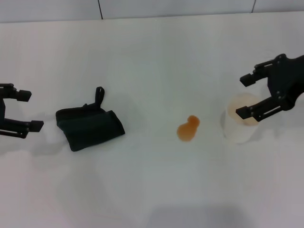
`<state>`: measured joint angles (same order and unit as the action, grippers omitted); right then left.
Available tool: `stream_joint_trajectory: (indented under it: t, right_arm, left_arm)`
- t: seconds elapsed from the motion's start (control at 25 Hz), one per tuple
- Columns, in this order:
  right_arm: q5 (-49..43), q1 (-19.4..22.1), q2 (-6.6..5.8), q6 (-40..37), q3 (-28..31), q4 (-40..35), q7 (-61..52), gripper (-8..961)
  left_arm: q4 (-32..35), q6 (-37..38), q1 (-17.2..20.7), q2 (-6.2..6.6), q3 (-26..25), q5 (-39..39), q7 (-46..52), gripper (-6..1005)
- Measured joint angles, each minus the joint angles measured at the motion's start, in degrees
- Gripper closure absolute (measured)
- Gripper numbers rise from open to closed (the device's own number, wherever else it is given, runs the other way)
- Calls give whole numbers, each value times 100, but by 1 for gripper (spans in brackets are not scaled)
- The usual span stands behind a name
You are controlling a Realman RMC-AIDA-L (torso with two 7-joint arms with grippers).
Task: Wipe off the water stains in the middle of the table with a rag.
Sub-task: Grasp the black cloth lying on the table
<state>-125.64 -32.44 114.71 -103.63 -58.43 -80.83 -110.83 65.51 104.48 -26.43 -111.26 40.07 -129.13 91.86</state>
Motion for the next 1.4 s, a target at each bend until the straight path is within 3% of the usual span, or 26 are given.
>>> stream_joint_trajectory:
  t: [0.36, 0.56, 0.8, 1.04, 1.4]
  right_arm:
    - [-155, -86, -74, -98, -25, -41, -204, 108]
    - [-356, -46, -47, -113, -28, -155, -309, 108]
    - [-374, 13, 9, -67, -103, -130, -294, 109]
    - [-341, 11, 45, 81, -257, -118, -267, 109]
    - [-296, -140, 51, 413, -549, 33, -247, 109]
  left_arm:
    - [376, -35, -52, -43, 8, -645, 159, 128]
    - [428, -304, -54, -87, 39, -813, 175, 129]
    - [338, -716, -75, -346, 282, -828, -171, 129]
    - [-358, -1260, -410, -468, 879, -909, -251, 129]
    - [-908, -1618, -741, -559, 941, -1053, -430, 129]
